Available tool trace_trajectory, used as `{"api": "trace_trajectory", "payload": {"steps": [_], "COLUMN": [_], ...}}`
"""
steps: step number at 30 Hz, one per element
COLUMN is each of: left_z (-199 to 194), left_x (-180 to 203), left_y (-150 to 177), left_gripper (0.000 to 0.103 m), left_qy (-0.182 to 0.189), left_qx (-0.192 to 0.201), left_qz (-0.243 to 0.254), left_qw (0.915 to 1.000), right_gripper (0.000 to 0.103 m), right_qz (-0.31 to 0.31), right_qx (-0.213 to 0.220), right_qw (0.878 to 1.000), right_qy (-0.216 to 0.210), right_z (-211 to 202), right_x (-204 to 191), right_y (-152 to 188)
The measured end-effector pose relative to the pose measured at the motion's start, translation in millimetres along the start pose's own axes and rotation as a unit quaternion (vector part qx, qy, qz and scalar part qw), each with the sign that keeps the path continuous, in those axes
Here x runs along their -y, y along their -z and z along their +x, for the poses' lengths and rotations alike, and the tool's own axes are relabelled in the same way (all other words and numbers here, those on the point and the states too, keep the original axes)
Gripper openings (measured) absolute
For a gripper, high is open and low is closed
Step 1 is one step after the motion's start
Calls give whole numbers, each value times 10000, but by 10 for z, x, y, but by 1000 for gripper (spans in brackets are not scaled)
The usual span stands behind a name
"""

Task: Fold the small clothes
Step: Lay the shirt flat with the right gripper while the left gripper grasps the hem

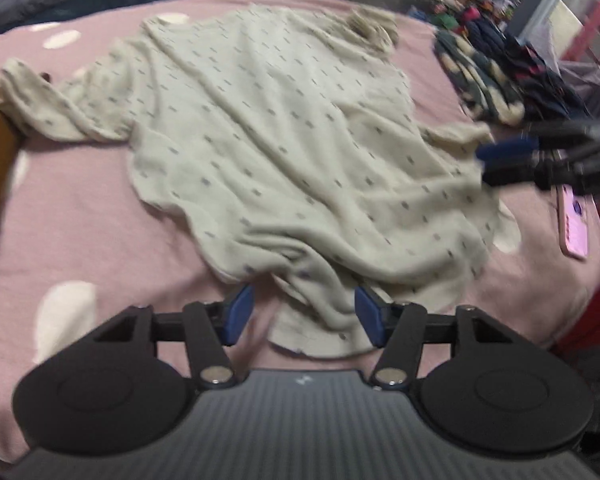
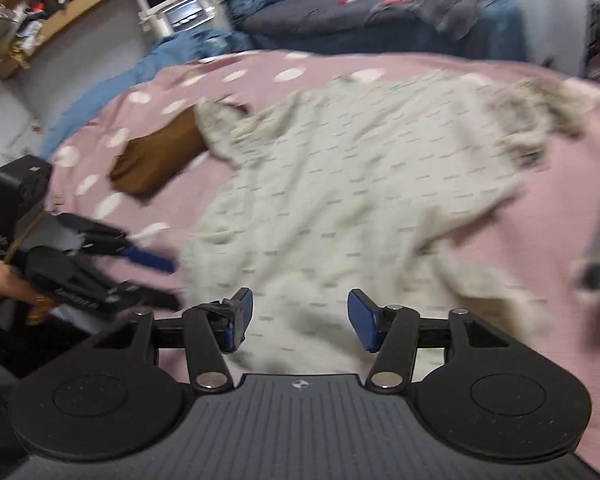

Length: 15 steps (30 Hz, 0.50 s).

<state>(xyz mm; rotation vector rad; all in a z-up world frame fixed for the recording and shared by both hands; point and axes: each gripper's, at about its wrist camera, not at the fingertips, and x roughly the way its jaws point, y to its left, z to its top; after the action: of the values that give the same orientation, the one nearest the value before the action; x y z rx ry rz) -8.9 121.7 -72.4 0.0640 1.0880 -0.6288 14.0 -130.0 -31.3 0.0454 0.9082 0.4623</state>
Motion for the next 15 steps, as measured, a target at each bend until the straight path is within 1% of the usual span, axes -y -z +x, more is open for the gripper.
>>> {"api": "trace_trajectory", "payload": {"steps": [2, 3, 4, 7, 8, 10, 11, 12, 13, 14, 15], "left_z": [83, 122, 158, 189, 178, 165, 180, 218, 264, 290, 301], "left_x": [72, 83, 76, 46, 44, 35, 38, 57, 83, 115, 131], "left_y": [50, 70, 91, 118, 122, 107, 108, 109, 117, 127, 126], "left_gripper": [44, 41, 41, 42, 42, 42, 42, 42, 42, 41, 38], "left_qy": [-21, 15, 36, -262, -287, -109, -15, 5, -61, -147, -204], "left_qx": [-136, -189, -220, -186, -133, -66, -32, -38, -56, 21, 75], "left_qz": [97, 113, 88, 110, 131, 85, 43, 21, 29, 48, 17], "left_qw": [9999, 9998, 9997, 9994, 9994, 9999, 10000, 10000, 10000, 9999, 9998], "right_gripper": [85, 83, 82, 82, 82, 80, 76, 76, 76, 71, 60], "right_qz": [-63, -59, -18, 87, 71, 3, -110, -244, -393, -544, -608], "right_qx": [-9, -28, -22, -66, -101, -115, -80, -73, -127, -219, -347], "right_qw": [9979, 9958, 9942, 9916, 9912, 9922, 9915, 9898, 9873, 9845, 9826], "right_qy": [652, 911, 1077, 1290, 1319, 1244, 1292, 1400, 1534, 1654, 1719], "right_z": [-98, -133, -166, -174, -117, 7, 84, 125, 209, 277, 343], "right_x": [199, 305, 425, 660, 695, 708, 701, 691, 658, 659, 651], "right_y": [69, 114, 148, 225, 214, 178, 158, 156, 143, 147, 155]}}
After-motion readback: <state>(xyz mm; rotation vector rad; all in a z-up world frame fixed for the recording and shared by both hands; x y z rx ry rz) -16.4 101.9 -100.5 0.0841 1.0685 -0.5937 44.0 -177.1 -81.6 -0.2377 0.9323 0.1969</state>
